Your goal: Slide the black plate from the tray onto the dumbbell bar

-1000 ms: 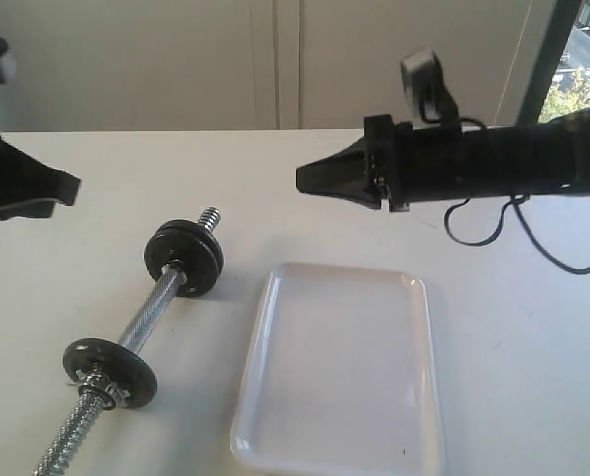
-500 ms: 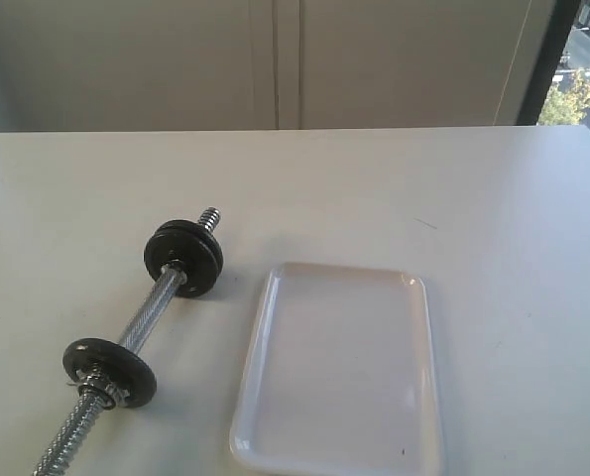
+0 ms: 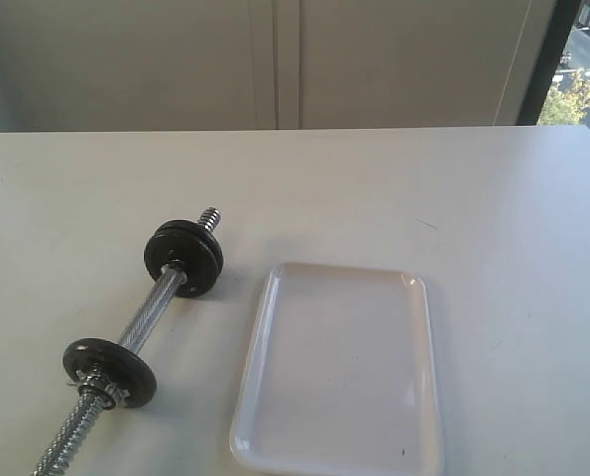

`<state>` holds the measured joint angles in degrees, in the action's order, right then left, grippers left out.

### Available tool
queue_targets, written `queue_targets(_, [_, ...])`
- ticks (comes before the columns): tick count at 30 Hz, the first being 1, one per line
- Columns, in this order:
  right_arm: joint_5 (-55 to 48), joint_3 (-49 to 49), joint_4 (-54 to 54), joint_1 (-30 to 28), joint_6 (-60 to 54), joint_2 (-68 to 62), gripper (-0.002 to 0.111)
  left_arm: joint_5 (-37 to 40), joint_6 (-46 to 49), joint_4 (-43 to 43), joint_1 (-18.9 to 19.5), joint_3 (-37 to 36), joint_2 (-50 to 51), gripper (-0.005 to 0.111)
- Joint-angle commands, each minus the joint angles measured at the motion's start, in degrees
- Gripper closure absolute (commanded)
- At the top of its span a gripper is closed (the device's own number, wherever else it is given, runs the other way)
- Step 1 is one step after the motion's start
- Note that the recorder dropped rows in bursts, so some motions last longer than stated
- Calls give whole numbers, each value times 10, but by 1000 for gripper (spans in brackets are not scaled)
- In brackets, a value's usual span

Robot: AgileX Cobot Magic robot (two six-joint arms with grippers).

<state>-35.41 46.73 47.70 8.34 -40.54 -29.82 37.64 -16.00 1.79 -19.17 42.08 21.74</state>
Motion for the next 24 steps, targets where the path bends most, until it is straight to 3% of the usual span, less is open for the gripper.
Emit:
queue_targets(1, [2, -2, 0, -3, 3, 2, 108, -3, -5, -2, 2, -4, -4, 107])
queue_targets(6, [1, -2, 0, -3, 3, 2, 108, 1, -5, -1, 17, -5, -31, 107])
queue_targets(13, [-2, -2, 0, -3, 3, 2, 108, 1, -5, 0, 144, -5, -120, 107])
queue_targets(18, [-2, -2, 0, -3, 3, 2, 108, 1, -5, 0, 211, -5, -182, 107])
queue_targets(24, [-2, -2, 0, -3, 3, 3, 108, 1, -5, 0, 226, -1, -217, 107])
